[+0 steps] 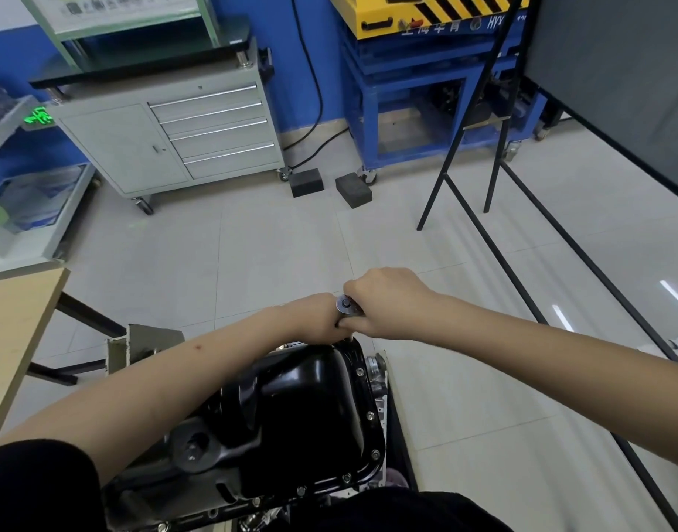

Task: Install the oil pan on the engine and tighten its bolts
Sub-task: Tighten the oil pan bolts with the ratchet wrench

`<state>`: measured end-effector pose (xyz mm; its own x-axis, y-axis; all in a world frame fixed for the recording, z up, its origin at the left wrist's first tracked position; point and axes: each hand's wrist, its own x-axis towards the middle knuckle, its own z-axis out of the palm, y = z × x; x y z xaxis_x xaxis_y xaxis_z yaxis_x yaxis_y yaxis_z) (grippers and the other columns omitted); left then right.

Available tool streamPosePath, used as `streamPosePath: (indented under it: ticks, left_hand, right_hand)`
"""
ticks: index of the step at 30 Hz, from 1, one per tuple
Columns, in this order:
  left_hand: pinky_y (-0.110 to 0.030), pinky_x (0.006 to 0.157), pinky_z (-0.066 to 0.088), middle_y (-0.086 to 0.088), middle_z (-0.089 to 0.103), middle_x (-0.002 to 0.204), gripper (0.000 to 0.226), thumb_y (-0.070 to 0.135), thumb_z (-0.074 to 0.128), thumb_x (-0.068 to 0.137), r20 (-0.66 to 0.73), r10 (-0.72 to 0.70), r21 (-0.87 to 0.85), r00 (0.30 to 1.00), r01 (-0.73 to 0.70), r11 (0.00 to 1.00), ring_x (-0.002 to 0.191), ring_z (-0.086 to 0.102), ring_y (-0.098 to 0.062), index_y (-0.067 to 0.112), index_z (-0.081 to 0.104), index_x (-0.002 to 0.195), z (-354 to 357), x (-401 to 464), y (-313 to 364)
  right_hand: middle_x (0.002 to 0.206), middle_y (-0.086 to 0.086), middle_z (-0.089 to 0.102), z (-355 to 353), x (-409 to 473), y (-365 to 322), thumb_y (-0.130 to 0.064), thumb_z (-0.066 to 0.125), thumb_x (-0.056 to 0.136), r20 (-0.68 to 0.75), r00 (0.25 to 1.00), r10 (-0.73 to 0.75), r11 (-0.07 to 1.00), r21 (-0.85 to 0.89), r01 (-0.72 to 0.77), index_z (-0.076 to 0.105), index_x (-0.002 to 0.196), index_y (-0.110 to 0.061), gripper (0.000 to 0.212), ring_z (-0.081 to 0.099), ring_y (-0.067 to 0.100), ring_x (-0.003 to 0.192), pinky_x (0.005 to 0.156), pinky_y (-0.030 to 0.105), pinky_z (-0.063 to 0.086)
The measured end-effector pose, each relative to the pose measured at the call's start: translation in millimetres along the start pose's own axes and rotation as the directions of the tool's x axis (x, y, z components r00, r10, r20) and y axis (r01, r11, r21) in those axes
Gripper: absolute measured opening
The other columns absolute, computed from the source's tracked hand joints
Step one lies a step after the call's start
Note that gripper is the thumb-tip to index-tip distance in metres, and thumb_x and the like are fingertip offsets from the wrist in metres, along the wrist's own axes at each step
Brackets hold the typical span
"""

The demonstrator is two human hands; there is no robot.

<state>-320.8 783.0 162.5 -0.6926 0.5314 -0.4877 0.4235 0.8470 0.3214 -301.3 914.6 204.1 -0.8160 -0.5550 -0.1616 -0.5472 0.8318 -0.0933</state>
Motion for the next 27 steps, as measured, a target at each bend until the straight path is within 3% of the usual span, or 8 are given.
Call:
streamPosePath:
  ticks: [5,8,11,14,17,20,24,27]
  left_hand:
    - [-0.030,0.068,0.033,-0.024,0.060,0.095,0.022,0.016,0.045,0.093,-0.011,0.024,0.033,1.000,-0.023,0.999,0.088,0.054,-0.035,-0.003,0.053,0.086,3,3,1]
    - [-0.033,0.066,0.036,-0.026,0.058,0.090,0.026,0.018,0.044,0.093,0.014,0.032,0.019,0.999,-0.033,0.999,0.087,0.054,-0.039,0.010,0.039,0.069,3,2,1]
    - [-0.018,0.053,0.028,-0.022,0.060,0.096,0.028,0.017,0.046,0.091,0.032,0.010,0.040,0.999,-0.011,0.999,0.092,0.054,-0.036,0.015,0.035,0.066,2,1,1]
    - [-0.020,0.056,0.027,-0.023,0.060,0.097,0.018,0.014,0.044,0.091,0.033,0.029,0.059,0.999,-0.031,0.998,0.089,0.054,-0.034,0.012,0.040,0.073,2,2,2]
    - [-0.029,0.073,0.036,-0.022,0.061,0.098,0.022,0.018,0.043,0.093,0.014,0.036,0.053,0.999,-0.037,0.998,0.092,0.054,-0.035,0.001,0.052,0.084,5,5,1]
    - [-0.030,0.076,0.039,-0.021,0.061,0.098,0.026,0.021,0.046,0.093,0.007,0.025,0.050,1.000,-0.026,0.998,0.089,0.053,-0.031,-0.003,0.055,0.087,6,5,1]
    - [-0.026,0.062,0.032,-0.021,0.058,0.085,0.027,0.019,0.043,0.092,0.017,0.043,0.053,0.999,-0.044,0.998,0.069,0.040,-0.022,0.013,0.041,0.066,2,2,0]
    - [-0.023,0.062,0.029,-0.017,0.059,0.088,0.026,0.016,0.045,0.090,0.034,0.017,0.134,0.999,-0.021,0.991,0.075,0.046,-0.025,0.016,0.039,0.064,1,2,3]
  right_hand:
    - [0.104,0.000,0.061,-11,5,12,-0.015,0.050,0.088,0.018,0.957,-0.289,0.919,-0.276,0.283,0.057,0.103,-0.018,0.017,0.054,0.023,0.103,0.080,0.033,0.042]
    - [0.095,0.004,0.062,-5,-1,9,-0.038,0.052,0.089,-0.041,0.984,-0.173,0.972,-0.169,0.164,0.057,0.095,-0.015,0.025,0.057,0.025,0.084,0.059,0.030,0.033]
    - [0.092,0.008,0.061,7,-9,2,-0.050,0.050,0.088,0.005,1.000,-0.024,1.000,0.003,0.024,0.050,0.085,-0.014,0.036,0.050,0.026,0.074,0.058,0.028,0.027]
    - [0.100,0.009,0.062,5,-7,6,-0.048,0.050,0.089,0.035,0.999,-0.013,1.000,-0.009,0.013,0.055,0.098,-0.012,0.038,0.055,0.028,0.085,0.061,0.029,0.030]
    - [0.104,0.002,0.060,0,-4,13,-0.025,0.047,0.092,0.005,0.975,-0.224,0.958,-0.184,0.221,0.053,0.106,-0.017,0.017,0.055,0.024,0.098,0.071,0.031,0.034]
    - [0.102,-0.001,0.059,3,-4,18,-0.007,0.042,0.088,-0.030,0.922,-0.387,0.875,-0.329,0.356,0.054,0.103,-0.018,0.022,0.051,0.022,0.103,0.087,0.027,0.032]
    - [0.099,0.006,0.063,10,-8,13,-0.045,0.049,0.090,-0.094,0.988,-0.122,0.988,-0.109,0.112,0.054,0.098,-0.014,0.033,0.058,0.028,0.090,0.056,0.028,0.029]
    - [0.098,0.011,0.062,22,-11,4,-0.055,0.051,0.086,-0.022,0.997,0.080,0.975,0.211,-0.073,0.049,0.086,-0.013,0.042,0.056,0.029,0.088,0.062,0.029,0.030]
